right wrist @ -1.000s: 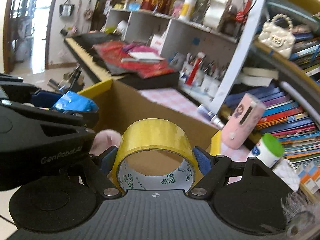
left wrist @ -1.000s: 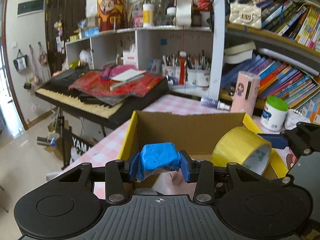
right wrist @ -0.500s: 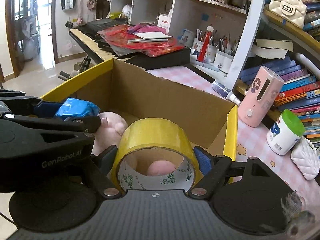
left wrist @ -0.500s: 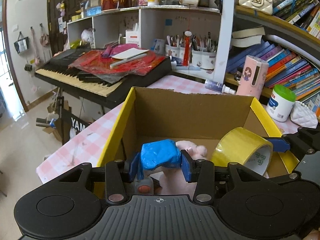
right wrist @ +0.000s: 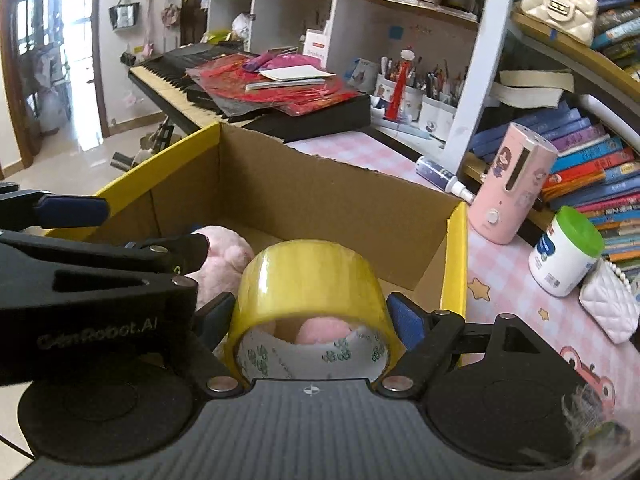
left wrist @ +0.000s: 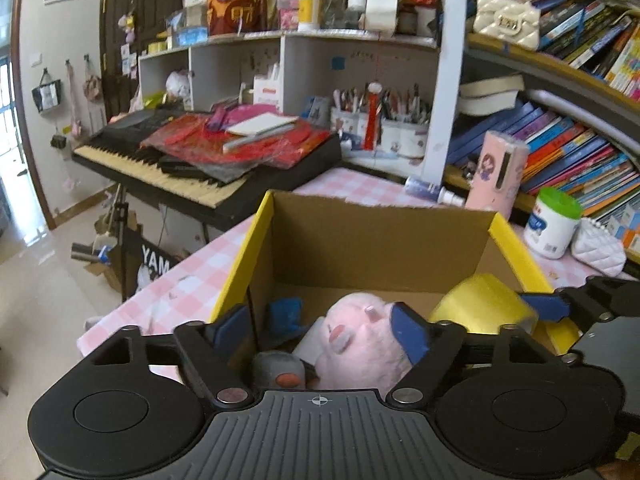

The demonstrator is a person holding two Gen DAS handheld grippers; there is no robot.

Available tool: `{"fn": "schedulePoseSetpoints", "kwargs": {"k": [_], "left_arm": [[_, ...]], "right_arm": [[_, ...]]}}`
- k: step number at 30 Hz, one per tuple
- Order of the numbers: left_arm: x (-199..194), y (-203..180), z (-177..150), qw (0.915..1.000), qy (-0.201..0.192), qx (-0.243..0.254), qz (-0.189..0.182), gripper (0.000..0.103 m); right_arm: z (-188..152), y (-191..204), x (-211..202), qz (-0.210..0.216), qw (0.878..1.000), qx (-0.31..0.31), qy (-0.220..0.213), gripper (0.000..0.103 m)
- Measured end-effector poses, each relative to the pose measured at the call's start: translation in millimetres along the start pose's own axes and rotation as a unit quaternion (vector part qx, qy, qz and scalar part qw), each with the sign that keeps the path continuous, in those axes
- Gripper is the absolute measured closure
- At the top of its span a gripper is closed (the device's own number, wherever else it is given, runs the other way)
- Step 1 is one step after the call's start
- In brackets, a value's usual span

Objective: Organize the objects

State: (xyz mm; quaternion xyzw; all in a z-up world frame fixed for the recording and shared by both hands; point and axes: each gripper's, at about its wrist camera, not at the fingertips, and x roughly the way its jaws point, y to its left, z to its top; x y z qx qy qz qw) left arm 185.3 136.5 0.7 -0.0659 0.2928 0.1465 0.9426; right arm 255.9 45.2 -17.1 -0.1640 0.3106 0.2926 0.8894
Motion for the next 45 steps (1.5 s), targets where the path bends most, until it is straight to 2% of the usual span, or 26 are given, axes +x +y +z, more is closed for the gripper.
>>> {"fn": "schedulePoseSetpoints", "kwargs": {"k": [3,11,18,26,35,45], "left_arm": [[-9.8,-1.7,1.0,0.9998,-0.015,0.002,-0.010,0.014],[-43.6,4.8,-3.0,0.9983,-0.052,-0.005,-0.025,0.010],[-71.3,16.3,-17.0,0.9972,-0.064,-0.006,-0.037,0.009],[-103.4,24.6,-44.5,0.9969,-0.057,0.008,-0.053,0.009],[-135.2,19.3,-84.5,0.9951,-0.033,0.036,-0.087,0.008],[-160.2,-8.5,-105.9,0.9858,-0.032,0.082,-0.143,0.005]], "right_arm": [[-1.7,3.0,-12.5,0.000,1.000,-0.002,-0.013,0.016],[-9.8,19.3,-51.4,-0.022,0.999,-0.005,-0.048,0.013],[-24.2,34.2,-86.3,-0.056,0.996,0.019,-0.071,0.013],[-56.3,51.8,-122.4,-0.101,0.990,0.072,-0.062,0.013],[-109.9,70.1,-162.4,-0.179,0.976,0.116,-0.043,0.011],[-158.7,75.2,-207.8,-0.272,0.948,0.159,-0.033,0.009]]}}
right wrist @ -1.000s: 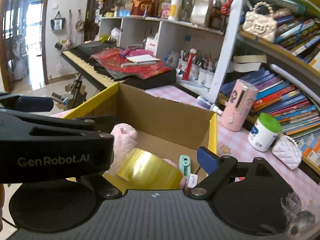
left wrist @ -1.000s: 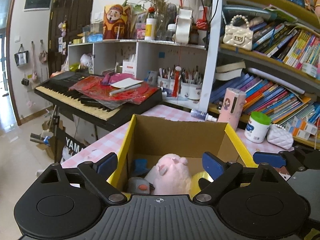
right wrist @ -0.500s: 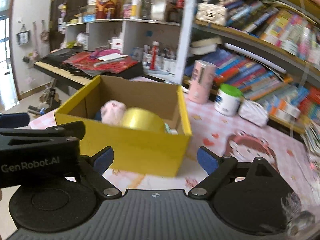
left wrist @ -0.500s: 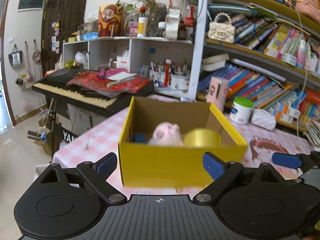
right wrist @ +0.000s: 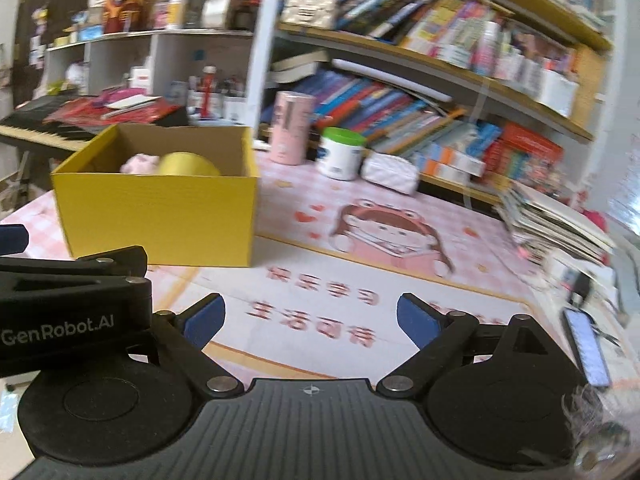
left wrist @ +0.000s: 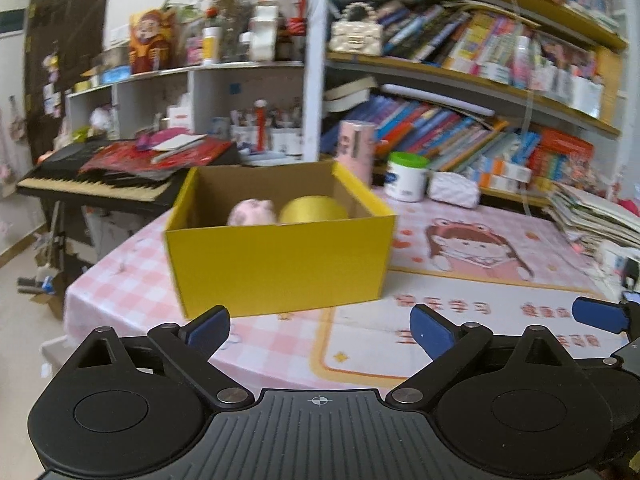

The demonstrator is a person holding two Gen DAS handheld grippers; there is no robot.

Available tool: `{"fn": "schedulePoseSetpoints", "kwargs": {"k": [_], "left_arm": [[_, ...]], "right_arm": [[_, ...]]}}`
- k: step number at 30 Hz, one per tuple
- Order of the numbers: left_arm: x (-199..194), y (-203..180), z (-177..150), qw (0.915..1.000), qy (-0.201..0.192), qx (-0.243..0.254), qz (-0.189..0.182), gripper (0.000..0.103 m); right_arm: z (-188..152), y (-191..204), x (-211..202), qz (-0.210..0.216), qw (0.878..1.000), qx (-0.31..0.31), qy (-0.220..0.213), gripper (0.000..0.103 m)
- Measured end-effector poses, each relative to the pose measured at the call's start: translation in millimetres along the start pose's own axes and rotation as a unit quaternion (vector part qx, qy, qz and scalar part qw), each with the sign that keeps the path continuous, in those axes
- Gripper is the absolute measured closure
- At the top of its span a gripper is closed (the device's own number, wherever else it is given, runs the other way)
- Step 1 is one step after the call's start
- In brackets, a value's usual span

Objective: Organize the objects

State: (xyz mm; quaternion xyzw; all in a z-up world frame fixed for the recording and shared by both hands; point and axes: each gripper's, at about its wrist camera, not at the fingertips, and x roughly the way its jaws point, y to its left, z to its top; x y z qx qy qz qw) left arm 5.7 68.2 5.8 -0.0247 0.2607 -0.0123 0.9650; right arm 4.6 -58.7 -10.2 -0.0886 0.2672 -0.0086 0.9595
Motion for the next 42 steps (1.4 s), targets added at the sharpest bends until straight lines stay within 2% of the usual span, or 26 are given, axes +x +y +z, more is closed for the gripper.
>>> {"fn": "schedulePoseSetpoints", "kwargs": {"k": [6,13,29,42], "left_arm": [[0.2,-23.2,2.1,0.9993,-0.005,0.020,-0.031,0.004],[5.6,-44.4,4.5,0.9987,0.003,0.020,-0.046,0.003],[12.3,-59.3,3.3,0.9987,0.028,0.032,-0.028,0.000],[13.4,-55.5,0.7,0.9981,0.038,0.029,-0.037,0.000]], "right_arm": [[-6.7,-26.2,-6.4,-0.037,0.999,0.031,0.005,0.006],[-9.1,-51.3,-4.8,-0.061,0.996,0.058,0.013,0.003],[-12.0,-60.4,8.2,-0.045,0.996,0.066,0.042,0.000],[-15.0,-59.4,9.1,-0.037,0.995,0.075,0.054,0.000]]}}
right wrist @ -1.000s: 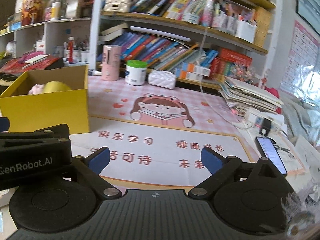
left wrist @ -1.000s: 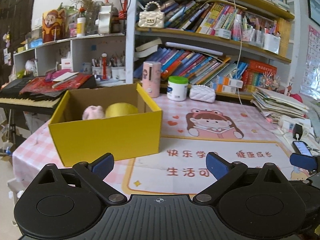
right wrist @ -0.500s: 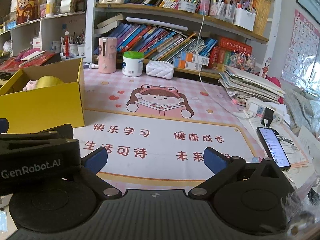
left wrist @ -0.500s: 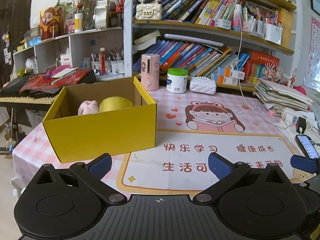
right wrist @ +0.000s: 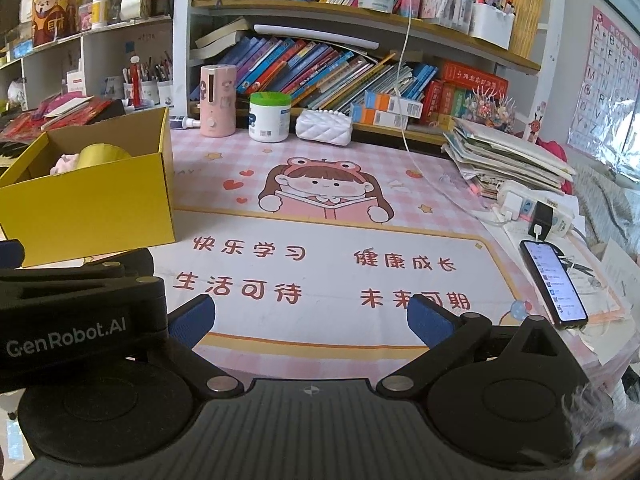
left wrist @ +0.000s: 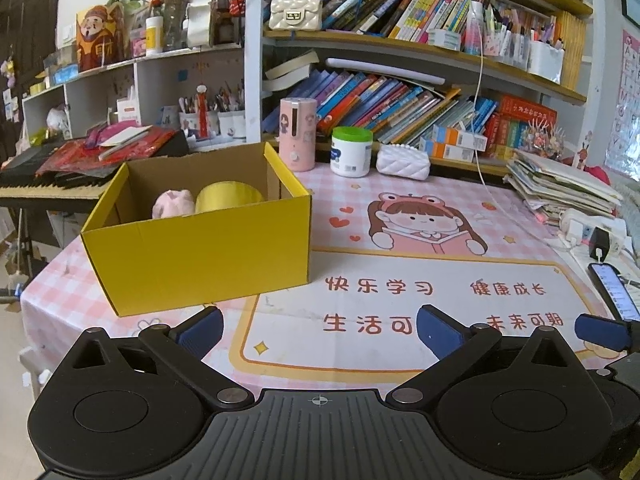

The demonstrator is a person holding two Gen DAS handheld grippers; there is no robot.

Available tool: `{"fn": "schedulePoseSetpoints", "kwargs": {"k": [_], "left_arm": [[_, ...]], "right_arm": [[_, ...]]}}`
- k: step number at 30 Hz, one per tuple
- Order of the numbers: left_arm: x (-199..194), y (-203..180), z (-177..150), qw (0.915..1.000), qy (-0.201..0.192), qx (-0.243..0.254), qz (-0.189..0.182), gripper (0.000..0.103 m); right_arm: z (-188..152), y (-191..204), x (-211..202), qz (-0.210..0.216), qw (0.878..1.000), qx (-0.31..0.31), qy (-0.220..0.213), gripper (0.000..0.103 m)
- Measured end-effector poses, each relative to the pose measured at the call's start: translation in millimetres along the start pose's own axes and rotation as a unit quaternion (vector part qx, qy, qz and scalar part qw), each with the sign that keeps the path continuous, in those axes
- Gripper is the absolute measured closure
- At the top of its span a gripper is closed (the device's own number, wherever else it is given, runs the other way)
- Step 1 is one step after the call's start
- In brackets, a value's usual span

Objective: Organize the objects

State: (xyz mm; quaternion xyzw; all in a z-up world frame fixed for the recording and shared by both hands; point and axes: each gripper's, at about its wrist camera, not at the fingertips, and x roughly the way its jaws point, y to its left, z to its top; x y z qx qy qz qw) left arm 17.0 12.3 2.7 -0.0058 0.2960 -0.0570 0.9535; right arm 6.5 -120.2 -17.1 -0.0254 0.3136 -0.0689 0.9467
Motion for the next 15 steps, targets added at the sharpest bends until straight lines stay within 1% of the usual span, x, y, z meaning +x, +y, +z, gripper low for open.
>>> {"fn": "schedulePoseSetpoints", "kwargs": {"k": [15], "left_arm": [[1.5,4.3,-2.0,1.0000,0.005,-0.004,0.001,0.000]], "right_arm": [[-2.9,3.7,-0.6,-0.001,1.000,-0.001,0.003,0.000]]}}
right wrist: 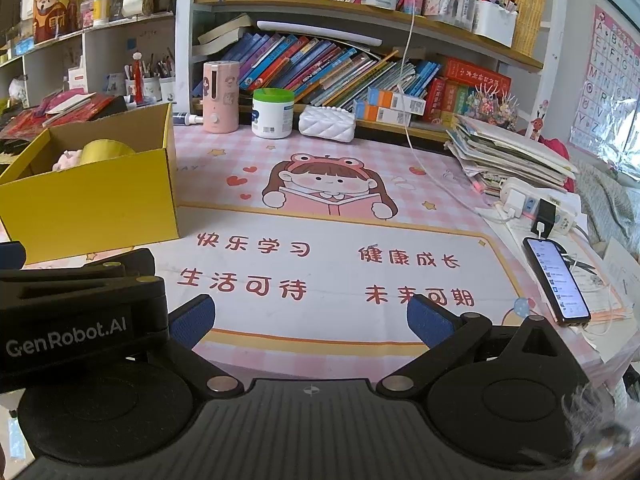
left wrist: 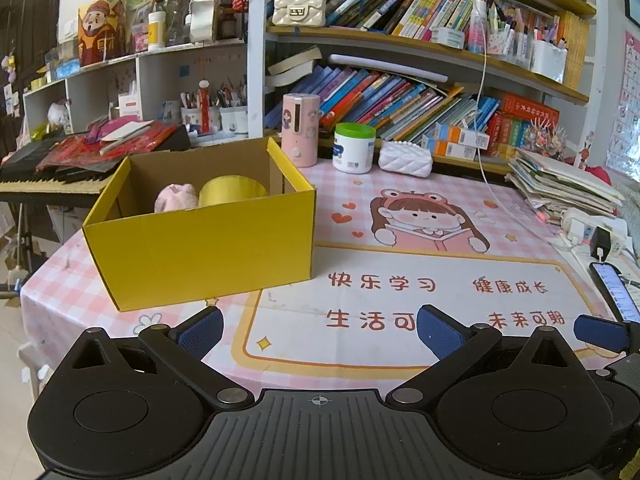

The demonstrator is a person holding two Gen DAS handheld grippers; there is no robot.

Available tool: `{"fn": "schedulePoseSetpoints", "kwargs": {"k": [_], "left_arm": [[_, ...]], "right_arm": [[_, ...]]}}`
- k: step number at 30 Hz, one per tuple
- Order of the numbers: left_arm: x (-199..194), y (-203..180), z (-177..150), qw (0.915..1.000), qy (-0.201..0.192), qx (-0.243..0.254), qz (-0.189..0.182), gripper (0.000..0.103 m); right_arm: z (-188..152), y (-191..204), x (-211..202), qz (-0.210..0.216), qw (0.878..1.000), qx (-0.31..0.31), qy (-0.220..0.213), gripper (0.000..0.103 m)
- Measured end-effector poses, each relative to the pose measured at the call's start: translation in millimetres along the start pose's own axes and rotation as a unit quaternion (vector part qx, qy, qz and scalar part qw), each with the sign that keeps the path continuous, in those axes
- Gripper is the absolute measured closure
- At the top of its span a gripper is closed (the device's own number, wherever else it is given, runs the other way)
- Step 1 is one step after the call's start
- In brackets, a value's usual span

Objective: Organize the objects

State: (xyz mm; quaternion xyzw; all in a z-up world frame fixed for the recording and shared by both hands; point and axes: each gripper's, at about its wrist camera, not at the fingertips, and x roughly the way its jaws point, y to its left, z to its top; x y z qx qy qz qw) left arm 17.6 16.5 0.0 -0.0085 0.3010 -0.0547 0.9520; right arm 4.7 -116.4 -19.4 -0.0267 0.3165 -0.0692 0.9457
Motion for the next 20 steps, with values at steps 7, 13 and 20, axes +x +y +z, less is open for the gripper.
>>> {"fn": "schedulePoseSetpoints", "kwargs": {"k": [7,13,20], "left_arm": [[3.1,0.6,-1.2,1.0000,0.007,-0.003,0.001,0.000],[5.5,2.2,-2.4,0.9999,0.015,-0.005,0.001,0.000],[7.5,3.2,-2.5,0.9998,0.020,-0.004,0.005,0.000]], "right_arm": [[-1.5,4.2,4.2,0.001,1.000,-0.001,0.007,0.000],[-0.6,3.7,6.4,0.002,1.000,-0.003,0.013,0.000],[-0.2,6.4,9.7,0.003,1.000,-0.005,0.019,0.000]]}}
